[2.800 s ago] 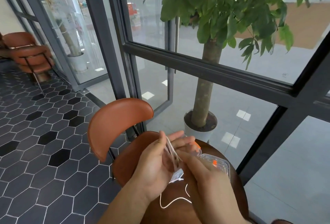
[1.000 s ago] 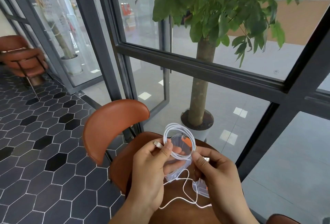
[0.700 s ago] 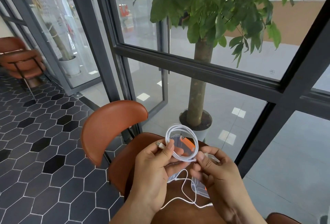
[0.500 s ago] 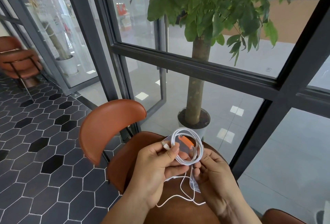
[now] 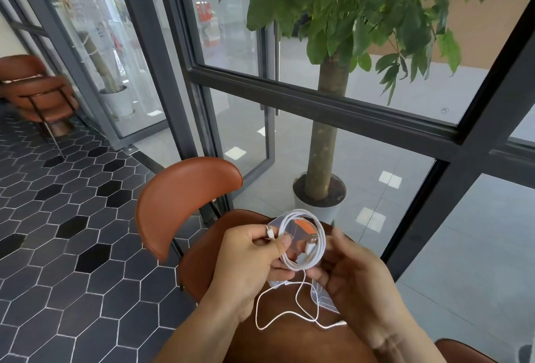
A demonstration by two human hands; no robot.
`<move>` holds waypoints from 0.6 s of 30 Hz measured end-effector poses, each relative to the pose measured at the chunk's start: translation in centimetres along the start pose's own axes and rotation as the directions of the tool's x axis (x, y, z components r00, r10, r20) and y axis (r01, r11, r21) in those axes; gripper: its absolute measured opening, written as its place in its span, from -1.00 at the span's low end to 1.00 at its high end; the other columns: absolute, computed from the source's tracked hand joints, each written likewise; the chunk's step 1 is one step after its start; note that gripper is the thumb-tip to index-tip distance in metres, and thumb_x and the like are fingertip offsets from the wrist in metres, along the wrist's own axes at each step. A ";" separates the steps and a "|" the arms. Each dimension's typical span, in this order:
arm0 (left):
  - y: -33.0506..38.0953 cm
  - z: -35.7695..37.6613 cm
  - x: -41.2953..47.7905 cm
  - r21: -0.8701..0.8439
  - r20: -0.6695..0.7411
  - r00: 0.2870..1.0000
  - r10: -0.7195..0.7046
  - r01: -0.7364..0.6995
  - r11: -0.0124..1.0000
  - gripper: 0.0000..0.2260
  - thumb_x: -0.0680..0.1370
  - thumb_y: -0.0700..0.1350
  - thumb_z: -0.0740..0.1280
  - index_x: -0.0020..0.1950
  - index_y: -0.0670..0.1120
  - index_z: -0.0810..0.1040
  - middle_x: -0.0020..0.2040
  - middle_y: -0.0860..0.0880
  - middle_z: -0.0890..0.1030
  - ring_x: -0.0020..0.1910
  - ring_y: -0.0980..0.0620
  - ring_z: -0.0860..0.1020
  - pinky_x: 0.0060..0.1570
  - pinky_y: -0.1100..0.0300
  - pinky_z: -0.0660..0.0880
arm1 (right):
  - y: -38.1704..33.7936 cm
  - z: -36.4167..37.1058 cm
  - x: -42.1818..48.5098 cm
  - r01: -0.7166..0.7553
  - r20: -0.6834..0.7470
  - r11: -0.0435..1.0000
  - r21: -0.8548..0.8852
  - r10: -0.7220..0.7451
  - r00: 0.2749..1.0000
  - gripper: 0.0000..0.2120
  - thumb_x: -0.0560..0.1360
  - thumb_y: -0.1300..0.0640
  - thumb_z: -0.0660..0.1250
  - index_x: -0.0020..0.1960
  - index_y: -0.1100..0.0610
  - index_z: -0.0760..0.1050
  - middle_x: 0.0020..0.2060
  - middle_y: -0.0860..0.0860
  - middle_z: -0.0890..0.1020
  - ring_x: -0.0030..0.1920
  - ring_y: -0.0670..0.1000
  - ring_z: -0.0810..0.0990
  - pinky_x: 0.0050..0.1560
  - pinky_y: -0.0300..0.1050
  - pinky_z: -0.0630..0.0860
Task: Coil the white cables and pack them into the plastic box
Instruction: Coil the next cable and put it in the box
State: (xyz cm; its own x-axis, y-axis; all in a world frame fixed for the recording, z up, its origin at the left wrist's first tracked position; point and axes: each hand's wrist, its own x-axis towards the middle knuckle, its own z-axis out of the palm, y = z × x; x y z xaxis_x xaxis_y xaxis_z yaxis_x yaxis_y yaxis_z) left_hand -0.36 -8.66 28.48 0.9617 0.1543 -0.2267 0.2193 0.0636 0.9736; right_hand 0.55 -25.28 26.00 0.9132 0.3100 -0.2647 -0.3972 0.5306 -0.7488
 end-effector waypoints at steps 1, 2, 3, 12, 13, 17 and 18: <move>0.0 0.0 0.1 0.019 -0.014 1.000 0.023 -0.022 1.000 -0.94 0.55 -0.27 0.41 -0.07 -0.23 0.67 -0.24 -0.19 0.73 -0.27 -0.16 0.72 -0.29 0.02 0.68 | 0.0 0.2 -0.2 0.001 0.000 1.000 0.007 -0.001 1.000 -0.57 0.58 -0.01 0.27 0.17 0.34 0.62 0.05 0.36 0.70 -0.02 0.22 0.72 -0.10 -0.07 0.68; -0.1 0.0 0.1 0.040 -0.028 0.999 0.042 -0.041 0.998 -0.94 0.55 -0.26 0.41 -0.08 -0.21 0.68 -0.25 -0.17 0.73 -0.27 -0.15 0.73 -0.28 0.01 0.69 | 0.0 0.3 -0.3 0.021 -0.008 0.999 -0.025 -0.021 1.000 -0.56 0.56 -0.04 0.34 0.21 0.32 0.61 0.06 0.34 0.70 0.00 0.21 0.73 -0.07 -0.05 0.68; -0.1 0.0 0.2 0.061 -0.040 0.998 0.058 -0.056 0.997 -0.94 0.55 -0.26 0.41 -0.08 -0.19 0.68 -0.27 -0.15 0.73 -0.27 -0.14 0.73 -0.28 0.01 0.68 | 0.1 0.4 -0.3 0.062 -0.031 0.995 -0.083 -0.065 0.997 -0.57 0.50 0.01 0.44 0.23 0.28 0.59 0.04 0.32 0.71 0.00 0.22 0.74 -0.06 -0.02 0.68; -0.6 0.5 0.3 0.137 -0.066 0.987 0.149 -0.139 0.981 -0.88 0.58 -0.25 0.37 0.04 -0.12 0.70 -0.23 -0.09 0.75 -0.27 -0.07 0.73 -0.32 0.13 0.66 | 1.7 0.7 -0.4 0.293 -0.125 0.956 -0.030 -0.295 0.947 -0.59 0.36 0.39 0.42 0.20 0.19 0.61 -0.12 0.29 0.72 -0.01 0.28 0.74 -0.08 0.00 0.67; -0.8 0.6 0.2 0.228 -0.081 0.972 0.223 -0.199 0.953 -0.85 0.59 -0.24 0.37 0.06 -0.07 0.69 -0.23 -0.03 0.75 -0.28 -0.01 0.73 -0.34 0.22 0.63 | 2.0 0.6 -0.3 0.293 -0.143 0.955 -0.044 -0.296 0.944 -0.58 0.36 0.38 0.42 0.20 0.18 0.61 -0.11 0.29 0.72 0.01 0.28 0.73 -0.09 0.01 0.67; -1.2 0.9 -1.0 0.309 -0.088 0.933 0.349 -0.308 0.900 -0.71 0.61 -0.18 0.34 0.31 0.03 0.55 -0.08 0.09 0.73 -0.24 0.15 0.72 -0.33 0.46 0.52 | 2.3 1.0 -0.2 0.308 -0.178 0.935 -0.175 -0.337 0.924 -0.56 0.36 0.29 0.44 0.24 0.17 0.60 -0.11 0.29 0.74 -0.02 0.28 0.74 -0.06 0.04 0.66; -1.1 0.9 -1.2 0.298 -0.071 0.932 0.356 -0.321 0.899 -0.66 0.61 -0.17 0.32 0.38 0.02 0.50 -0.05 0.14 0.72 -0.20 0.17 0.71 -0.29 0.46 0.53 | 2.2 1.0 -0.3 0.307 -0.178 0.933 -0.189 -0.340 0.923 -0.57 0.36 0.29 0.44 0.23 0.16 0.61 -0.13 0.29 0.74 -0.08 0.27 0.75 -0.11 0.00 0.68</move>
State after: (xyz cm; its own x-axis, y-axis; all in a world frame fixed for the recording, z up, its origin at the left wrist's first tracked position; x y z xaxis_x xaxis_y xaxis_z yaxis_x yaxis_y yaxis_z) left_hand -1.59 -9.82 27.65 0.9626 0.2360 0.1330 -0.0621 -0.2857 0.9563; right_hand -0.67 -23.40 25.00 0.9946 -0.0352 -0.0979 -0.0725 0.4407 -0.8947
